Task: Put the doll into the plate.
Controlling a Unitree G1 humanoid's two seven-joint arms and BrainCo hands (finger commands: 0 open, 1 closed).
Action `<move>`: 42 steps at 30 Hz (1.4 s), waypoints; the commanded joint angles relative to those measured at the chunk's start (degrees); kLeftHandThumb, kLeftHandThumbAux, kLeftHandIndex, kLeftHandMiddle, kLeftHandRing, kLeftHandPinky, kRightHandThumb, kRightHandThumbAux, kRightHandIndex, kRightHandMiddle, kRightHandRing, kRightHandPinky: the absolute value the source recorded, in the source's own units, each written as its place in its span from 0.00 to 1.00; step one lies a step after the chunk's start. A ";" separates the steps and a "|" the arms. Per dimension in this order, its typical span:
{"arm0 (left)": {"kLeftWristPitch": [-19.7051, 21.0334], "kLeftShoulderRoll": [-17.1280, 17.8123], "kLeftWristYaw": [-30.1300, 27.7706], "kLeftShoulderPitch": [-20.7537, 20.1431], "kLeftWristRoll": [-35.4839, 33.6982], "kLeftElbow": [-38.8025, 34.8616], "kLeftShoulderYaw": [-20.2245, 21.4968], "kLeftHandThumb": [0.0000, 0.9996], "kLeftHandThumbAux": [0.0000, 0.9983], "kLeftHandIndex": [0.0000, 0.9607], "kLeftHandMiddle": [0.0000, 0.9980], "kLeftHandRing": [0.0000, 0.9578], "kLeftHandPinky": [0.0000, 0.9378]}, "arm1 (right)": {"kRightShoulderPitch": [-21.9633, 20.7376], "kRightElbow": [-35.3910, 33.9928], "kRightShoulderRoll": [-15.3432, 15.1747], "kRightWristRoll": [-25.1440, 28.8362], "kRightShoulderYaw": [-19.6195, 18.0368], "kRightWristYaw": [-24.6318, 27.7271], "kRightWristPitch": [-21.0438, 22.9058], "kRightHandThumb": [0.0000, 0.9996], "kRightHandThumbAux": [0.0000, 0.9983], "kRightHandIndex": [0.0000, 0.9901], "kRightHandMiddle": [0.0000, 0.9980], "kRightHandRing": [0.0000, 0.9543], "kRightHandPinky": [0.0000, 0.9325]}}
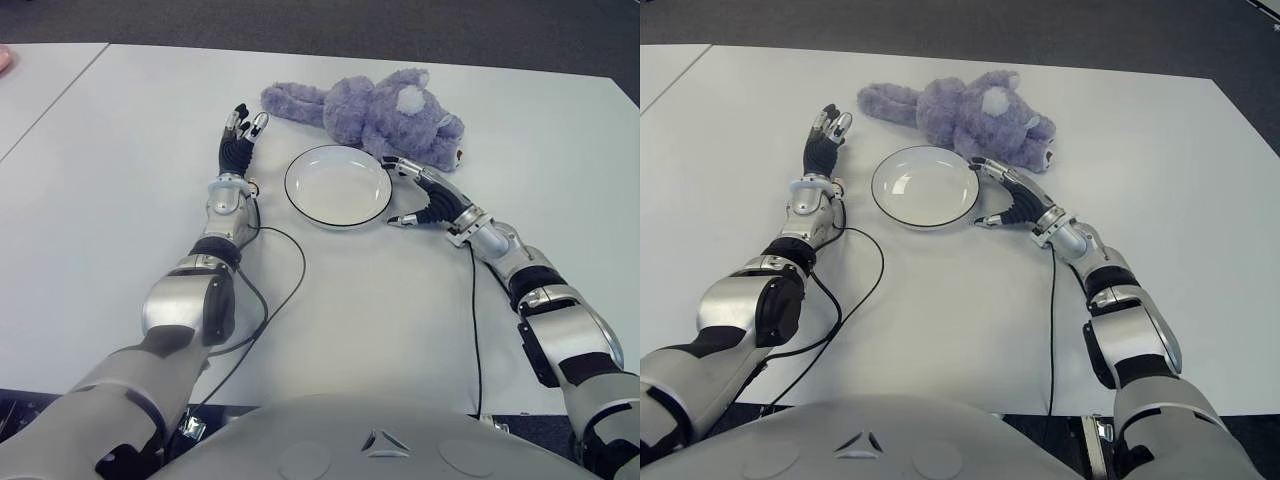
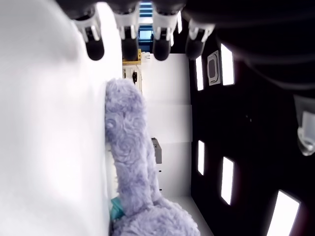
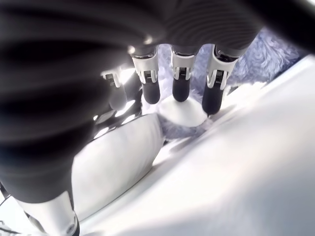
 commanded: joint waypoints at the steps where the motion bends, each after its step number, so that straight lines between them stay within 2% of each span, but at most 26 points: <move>1: 7.21 -2.34 -0.22 11.99 -0.16 7.07 0.41 0.00 0.44 0.00 0.00 0.01 0.02 | 13.47 2.91 2.00 -4.28 5.44 4.63 2.36 0.07 0.72 0.09 0.00 0.05 0.21; 3: 7.23 -2.38 -0.18 11.96 -0.09 7.08 0.34 0.00 0.44 0.00 0.00 0.01 0.02 | 13.63 2.68 1.87 -4.34 5.61 4.54 2.13 0.06 0.72 0.08 0.00 0.06 0.21; 7: 6.52 -2.53 -0.24 12.06 -0.07 7.05 0.34 0.00 0.44 0.00 0.00 0.01 0.02 | 13.86 2.27 1.61 -4.76 6.18 4.32 1.67 0.05 0.71 0.08 0.00 0.05 0.14; 12: 6.15 -2.73 -0.69 12.10 -0.57 7.02 0.79 0.00 0.43 0.00 0.00 0.01 0.03 | 13.66 2.23 1.47 -5.45 6.99 4.15 1.55 0.04 0.71 0.08 0.00 0.03 0.12; 17: 5.88 -2.82 -0.77 12.10 -0.60 7.02 0.88 0.00 0.43 0.00 0.00 0.01 0.03 | 12.91 2.76 1.47 -5.18 7.36 4.89 1.53 0.05 0.71 0.08 0.00 0.01 0.05; 21: 6.32 -2.82 -0.65 11.93 -0.54 7.02 0.83 0.00 0.44 0.00 0.00 0.01 0.03 | 10.37 4.04 1.94 -3.83 6.83 6.94 2.50 0.07 0.72 0.07 0.00 0.00 0.01; 22: 6.73 -2.82 -0.34 11.85 -0.38 7.03 0.67 0.00 0.44 0.00 0.00 0.01 0.03 | 7.36 5.13 2.66 -3.80 6.43 6.72 4.13 0.08 0.73 0.07 0.00 0.00 0.01; 24: 7.21 -2.81 0.06 11.77 -0.16 7.06 0.47 0.00 0.44 0.00 0.01 0.01 0.03 | 3.07 6.65 3.65 -3.98 5.98 5.79 6.50 0.13 0.73 0.07 0.00 0.07 0.00; 26: 7.34 -2.80 0.17 11.76 -0.10 7.07 0.42 0.00 0.45 0.00 0.00 0.01 0.03 | 1.33 7.40 4.03 -4.18 5.87 5.09 7.35 0.17 0.73 0.07 0.00 0.14 0.00; 27: 7.52 -2.77 0.19 11.68 -0.08 7.09 0.43 0.00 0.45 0.00 0.00 0.01 0.03 | -0.52 7.72 4.31 -5.09 6.00 2.14 8.07 0.18 0.73 0.07 0.00 0.16 0.00; 30: 8.16 -2.66 0.44 11.49 0.10 7.14 0.28 0.00 0.45 0.00 0.00 0.01 0.02 | -5.62 8.34 4.76 -7.81 5.79 -10.99 9.25 0.24 0.72 0.08 0.00 0.19 0.00; 32: 8.43 -2.64 0.68 11.43 0.29 7.15 0.10 0.00 0.46 0.00 0.01 0.01 0.02 | -6.87 8.59 4.89 -9.56 5.99 -18.46 9.03 0.27 0.72 0.11 0.00 0.14 0.00; 33: 8.52 -2.63 0.77 11.41 0.36 7.16 0.03 0.00 0.47 0.00 0.01 0.00 0.02 | -7.22 8.73 4.98 -10.45 6.22 -21.55 8.96 0.28 0.72 0.12 0.00 0.11 0.00; 36: 8.74 -2.61 1.02 11.38 0.58 7.18 -0.21 0.00 0.47 0.00 0.01 0.00 0.01 | -7.34 8.14 5.88 -15.84 8.34 -39.41 9.18 0.30 0.70 0.14 0.00 0.06 0.00; 37: 8.79 -2.61 1.04 11.38 0.58 7.18 -0.26 0.00 0.48 0.00 0.01 0.00 0.01 | -7.32 7.91 6.14 -17.28 9.01 -43.90 9.24 0.31 0.69 0.15 0.00 0.04 0.00; 39: 8.83 -2.62 1.06 11.38 0.55 7.18 -0.31 0.00 0.48 0.00 0.01 0.00 0.01 | -7.40 7.89 6.35 -18.73 9.78 -47.81 9.33 0.31 0.68 0.16 0.00 0.03 0.00; 42: 9.09 -2.65 0.90 11.36 0.28 7.19 -0.11 0.00 0.49 0.00 0.01 0.00 0.01 | -6.88 6.22 7.57 -22.22 11.15 -59.52 6.43 0.33 0.65 0.18 0.02 0.01 0.00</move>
